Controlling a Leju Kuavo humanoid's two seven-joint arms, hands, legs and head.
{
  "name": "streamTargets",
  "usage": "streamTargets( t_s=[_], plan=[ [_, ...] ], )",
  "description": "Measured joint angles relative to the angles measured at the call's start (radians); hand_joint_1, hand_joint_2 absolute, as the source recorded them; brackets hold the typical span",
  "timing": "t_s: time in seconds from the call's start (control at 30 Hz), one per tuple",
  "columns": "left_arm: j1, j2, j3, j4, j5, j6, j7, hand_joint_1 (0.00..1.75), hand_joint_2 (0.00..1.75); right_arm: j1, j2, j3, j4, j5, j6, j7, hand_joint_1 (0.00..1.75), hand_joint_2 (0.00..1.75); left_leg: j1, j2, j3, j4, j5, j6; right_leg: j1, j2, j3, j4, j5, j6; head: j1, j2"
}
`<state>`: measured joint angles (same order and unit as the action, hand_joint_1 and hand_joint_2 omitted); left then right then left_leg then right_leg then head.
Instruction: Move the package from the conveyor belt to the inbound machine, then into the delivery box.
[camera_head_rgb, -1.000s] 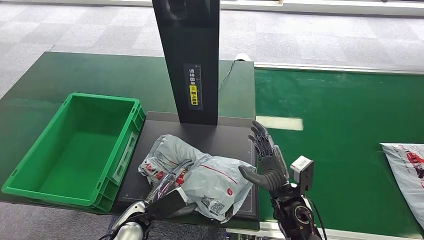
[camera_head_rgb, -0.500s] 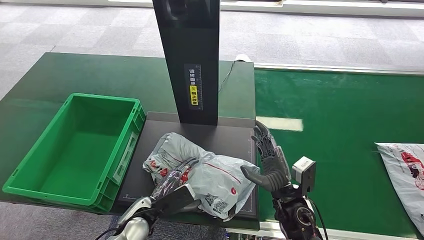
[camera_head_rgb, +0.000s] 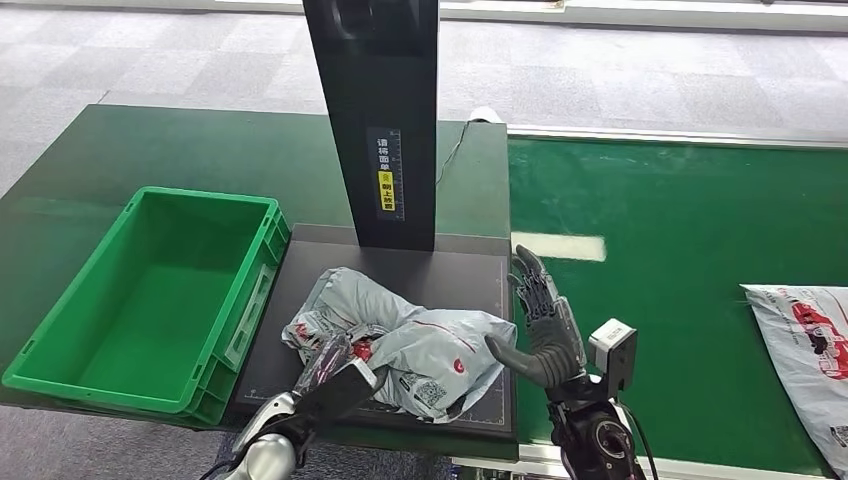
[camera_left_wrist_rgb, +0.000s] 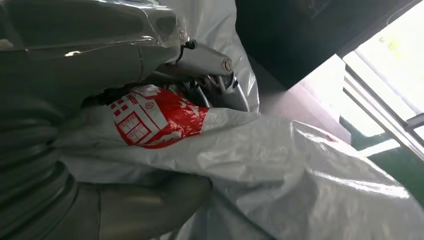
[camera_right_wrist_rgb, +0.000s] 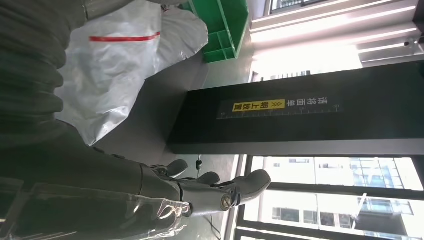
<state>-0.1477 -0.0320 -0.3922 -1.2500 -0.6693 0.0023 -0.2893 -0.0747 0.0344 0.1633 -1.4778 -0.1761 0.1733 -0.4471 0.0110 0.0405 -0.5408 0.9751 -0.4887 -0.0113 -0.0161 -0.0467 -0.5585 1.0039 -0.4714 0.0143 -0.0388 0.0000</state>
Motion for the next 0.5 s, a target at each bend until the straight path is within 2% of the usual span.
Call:
streamTargets(
  t_s=[0.1, 0.23, 0.5],
  plan=[
    [0.024, -0.002, 0.008, -0.034, -0.033, 0.057, -0.018, 1.75, 1.75, 0.003, 0.0, 0.0, -0.002, 0.0, 0.0, 0.0, 0.0, 1.75, 0.0, 0.0, -0.002, 0.0, 0.0, 0.0, 0.0, 0.0, -0.003, 0.0, 0.0, 0.0, 0.0, 0.0],
    [0.063, -0.004, 0.02, -0.104, -0.03, 0.141, -0.087, 1.75, 1.75, 0.004, 0.0, 0.0, -0.002, -0.001, 0.001, 0.0, 0.0, 1.75, 0.0, 0.0, -0.005, 0.0, 0.0, 0.0, 0.0, 0.0, -0.005, 0.0, 0.0, 0.0, 0.0, 0.0],
    [0.11, -0.01, 0.041, -0.22, 0.02, 0.228, -0.179, 1.75, 1.75, 0.004, 0.001, 0.0, -0.002, -0.005, 0.004, 0.0, 0.0, 1.75, 0.0, 0.0, -0.005, 0.0, 0.0, 0.0, 0.0, 0.0, -0.005, 0.0, 0.0, 0.0, 0.0, 0.0]
  ],
)
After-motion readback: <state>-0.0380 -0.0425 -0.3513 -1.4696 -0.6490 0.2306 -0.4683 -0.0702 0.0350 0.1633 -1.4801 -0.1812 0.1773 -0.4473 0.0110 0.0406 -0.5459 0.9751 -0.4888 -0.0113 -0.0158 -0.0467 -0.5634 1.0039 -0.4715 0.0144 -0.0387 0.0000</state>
